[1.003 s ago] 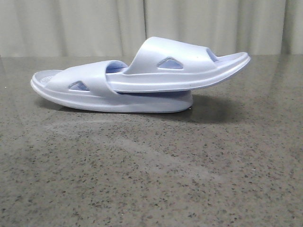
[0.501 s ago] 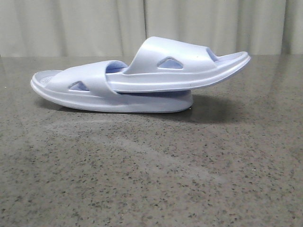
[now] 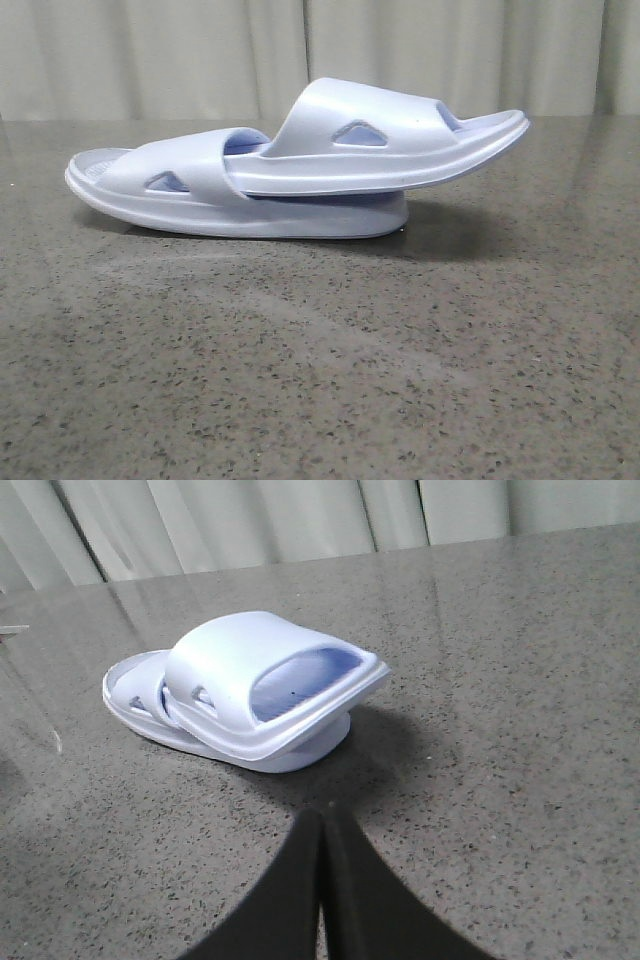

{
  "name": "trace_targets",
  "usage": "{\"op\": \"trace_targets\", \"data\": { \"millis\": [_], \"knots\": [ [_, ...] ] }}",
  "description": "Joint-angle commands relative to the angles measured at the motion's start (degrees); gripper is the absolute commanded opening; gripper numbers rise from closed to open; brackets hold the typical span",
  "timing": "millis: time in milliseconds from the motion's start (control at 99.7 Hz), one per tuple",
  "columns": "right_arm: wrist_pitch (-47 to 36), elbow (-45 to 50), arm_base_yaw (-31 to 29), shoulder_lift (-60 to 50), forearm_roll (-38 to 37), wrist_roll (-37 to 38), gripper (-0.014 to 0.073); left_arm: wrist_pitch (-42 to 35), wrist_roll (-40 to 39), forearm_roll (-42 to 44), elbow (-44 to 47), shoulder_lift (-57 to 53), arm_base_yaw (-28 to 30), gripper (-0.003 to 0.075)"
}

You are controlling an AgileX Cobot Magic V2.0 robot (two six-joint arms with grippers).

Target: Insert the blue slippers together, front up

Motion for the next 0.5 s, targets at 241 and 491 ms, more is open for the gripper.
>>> {"op": "trace_targets", "data": {
  "millis": [241,491],
  "knots": [
    [-2.0,-1.5,0.1,0.1,0.7,-0.5,-0.0079,-12.8,-63.9,53.1,0.4,-3.5,-0.3,0.0015],
    [-1.8,-1.5,0.1,0.1,0.7,-0.5,-0.0079,-17.7,-109.1,99.0,6.8,-12.7,-0.2,0.0015]
  ]
}}
